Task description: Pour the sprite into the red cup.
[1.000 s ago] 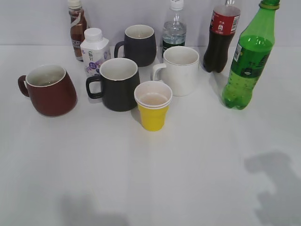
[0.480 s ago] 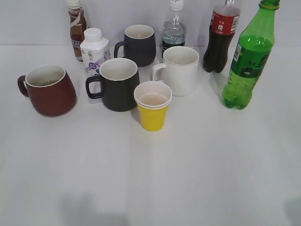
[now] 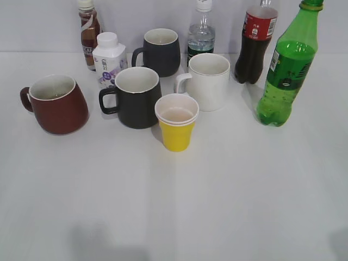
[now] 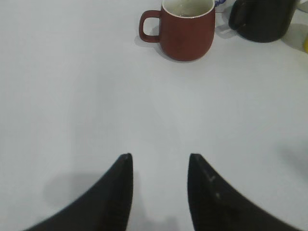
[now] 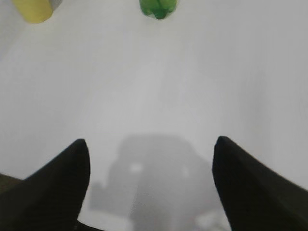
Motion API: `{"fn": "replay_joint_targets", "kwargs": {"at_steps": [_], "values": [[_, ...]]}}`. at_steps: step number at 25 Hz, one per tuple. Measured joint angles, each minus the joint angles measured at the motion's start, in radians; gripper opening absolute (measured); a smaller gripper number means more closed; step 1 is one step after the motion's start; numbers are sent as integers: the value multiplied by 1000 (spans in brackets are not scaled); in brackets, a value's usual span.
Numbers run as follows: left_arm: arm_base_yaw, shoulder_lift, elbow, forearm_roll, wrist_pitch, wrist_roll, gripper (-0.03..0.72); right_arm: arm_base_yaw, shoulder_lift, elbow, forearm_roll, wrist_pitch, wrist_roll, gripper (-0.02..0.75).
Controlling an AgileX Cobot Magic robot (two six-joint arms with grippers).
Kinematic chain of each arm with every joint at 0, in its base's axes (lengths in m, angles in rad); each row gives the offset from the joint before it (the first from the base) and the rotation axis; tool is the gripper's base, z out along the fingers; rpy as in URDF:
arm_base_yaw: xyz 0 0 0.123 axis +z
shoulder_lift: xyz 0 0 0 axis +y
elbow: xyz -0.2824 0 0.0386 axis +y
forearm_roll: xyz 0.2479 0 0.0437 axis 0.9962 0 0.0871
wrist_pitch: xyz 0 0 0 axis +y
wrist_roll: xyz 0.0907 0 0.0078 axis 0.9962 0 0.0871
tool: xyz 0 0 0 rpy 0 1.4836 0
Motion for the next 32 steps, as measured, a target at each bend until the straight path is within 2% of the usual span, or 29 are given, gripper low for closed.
{"fn": "replay_joint_targets", "kwargs": {"at_steps": [8, 10, 13, 16, 19, 23, 32], "values": [[0, 0, 0, -1, -1, 0, 293, -4, 0, 0, 0, -1, -1, 592], [0, 0, 0, -1, -2, 0, 291, -49, 0, 0, 0, -1, -1, 592], [20, 0, 0, -1, -2, 0, 291, -168, 0, 0, 0, -1, -1, 592], [82, -10, 0, -1, -2, 0, 291, -249, -11, 0, 0, -1, 0, 592], [149, -49, 1, -1, -2, 1, 286, -285, -48, 0, 0, -1, 0, 585], [175, -96, 1, 0, -3, 1, 260, -306, -119, 0, 0, -2, 0, 557], [175, -97, 1, 7, -2, 2, 240, -311, -136, 1, 5, -2, 0, 523]]}}
